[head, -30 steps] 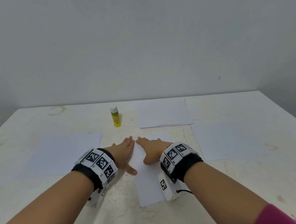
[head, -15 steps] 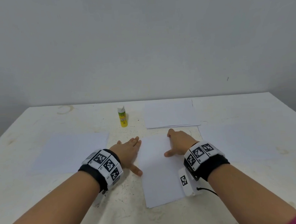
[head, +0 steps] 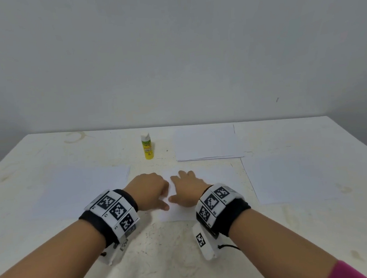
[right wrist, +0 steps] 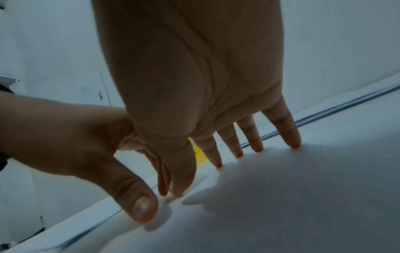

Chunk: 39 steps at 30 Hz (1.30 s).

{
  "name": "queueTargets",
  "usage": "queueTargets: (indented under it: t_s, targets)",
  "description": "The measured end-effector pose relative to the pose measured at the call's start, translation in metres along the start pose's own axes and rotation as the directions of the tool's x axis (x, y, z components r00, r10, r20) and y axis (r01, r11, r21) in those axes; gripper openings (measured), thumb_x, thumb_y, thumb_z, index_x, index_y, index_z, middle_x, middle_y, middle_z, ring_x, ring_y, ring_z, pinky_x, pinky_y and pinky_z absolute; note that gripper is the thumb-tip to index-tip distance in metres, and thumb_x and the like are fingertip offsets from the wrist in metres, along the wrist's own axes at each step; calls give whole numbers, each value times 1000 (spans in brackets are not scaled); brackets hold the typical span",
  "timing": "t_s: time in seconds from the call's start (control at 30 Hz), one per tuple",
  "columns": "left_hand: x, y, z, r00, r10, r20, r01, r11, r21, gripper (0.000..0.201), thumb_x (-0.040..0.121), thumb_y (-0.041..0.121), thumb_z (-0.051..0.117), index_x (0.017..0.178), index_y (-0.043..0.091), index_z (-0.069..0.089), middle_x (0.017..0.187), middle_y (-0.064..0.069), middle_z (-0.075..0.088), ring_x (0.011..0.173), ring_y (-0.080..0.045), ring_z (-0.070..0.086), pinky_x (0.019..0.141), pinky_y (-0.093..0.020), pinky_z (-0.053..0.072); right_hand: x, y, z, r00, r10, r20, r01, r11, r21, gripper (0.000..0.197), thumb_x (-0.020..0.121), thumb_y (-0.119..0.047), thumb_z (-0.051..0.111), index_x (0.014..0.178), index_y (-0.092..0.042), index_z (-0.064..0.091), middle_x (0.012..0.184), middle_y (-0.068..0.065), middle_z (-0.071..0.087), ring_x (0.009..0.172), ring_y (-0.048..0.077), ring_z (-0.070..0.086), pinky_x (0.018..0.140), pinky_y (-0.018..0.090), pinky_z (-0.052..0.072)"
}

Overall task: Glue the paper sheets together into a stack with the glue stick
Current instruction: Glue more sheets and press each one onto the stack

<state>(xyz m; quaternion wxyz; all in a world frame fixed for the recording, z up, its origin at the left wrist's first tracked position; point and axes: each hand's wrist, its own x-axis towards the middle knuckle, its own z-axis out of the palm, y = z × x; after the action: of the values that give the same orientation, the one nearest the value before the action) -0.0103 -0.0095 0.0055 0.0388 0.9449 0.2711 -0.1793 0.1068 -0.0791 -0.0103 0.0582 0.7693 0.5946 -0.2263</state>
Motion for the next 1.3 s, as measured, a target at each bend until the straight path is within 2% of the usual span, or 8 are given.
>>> queueTargets:
  t_s: [0.17,0.3,0.57,0.87,1.0,1.1,1.2,1.3]
  targets:
    - [-2,-7,12,997,-58,49,60,997,-40,102,80,57,65,150,3,12,158,-11,12,144,-24,15,113,-35,27,6,-9,6,999,-23,28,24,999,-37,77,94,-37,55,152,-11,10,159,7,6,145,28,9,112,49,26]
    - [2,-8,11,963,-52,265,73,995,-71,109,89,57,53,148,0,-18,156,-14,-25,147,-23,-16,120,-42,4,11,-3,1,988,-90,129,96,994,-43,85,96,-38,52,153,-12,-5,161,2,-11,148,18,-7,118,51,6]
    - [3,-8,11,949,-52,310,69,996,-47,109,89,61,49,147,0,-20,155,-14,-26,147,-23,-13,120,-44,6,5,62,-15,991,-27,129,26,1000,16,86,93,-53,49,154,-22,-4,161,-7,-8,148,14,8,119,49,0]
    - [0,-11,9,958,-45,284,49,999,-6,115,82,66,53,149,2,-16,158,-11,-21,148,-21,-8,120,-46,7,-2,111,-24,981,180,67,-184,981,60,97,85,-52,62,153,-18,3,161,-1,9,143,22,26,116,42,21]
    - [-1,-13,-1,989,-90,114,88,996,21,93,76,79,37,137,9,42,143,-7,42,125,-22,45,106,-41,38,-8,99,-23,976,215,-29,-213,976,45,84,79,-49,71,141,-11,30,142,10,37,131,29,36,105,41,38]
    - [1,-4,-8,994,-101,-51,106,988,109,61,91,65,38,111,11,57,116,-5,56,103,-21,54,85,-31,42,-18,82,-20,977,196,-80,-205,970,-130,67,85,-43,66,137,-11,37,139,14,30,132,31,28,101,42,38]
    - [10,10,0,994,48,-97,-48,999,3,52,95,41,51,139,16,41,147,-2,34,124,-20,44,97,-32,40,-19,62,-12,977,198,-76,-207,968,-138,43,94,-18,50,134,-9,40,136,15,35,127,31,33,98,40,38]
    - [16,25,3,994,101,-48,-102,995,-17,48,95,33,52,138,15,43,140,-4,43,121,-21,46,96,-32,42,-14,45,-5,955,284,-79,-293,946,-139,40,93,-16,43,133,-11,42,131,14,42,122,31,39,97,39,40]
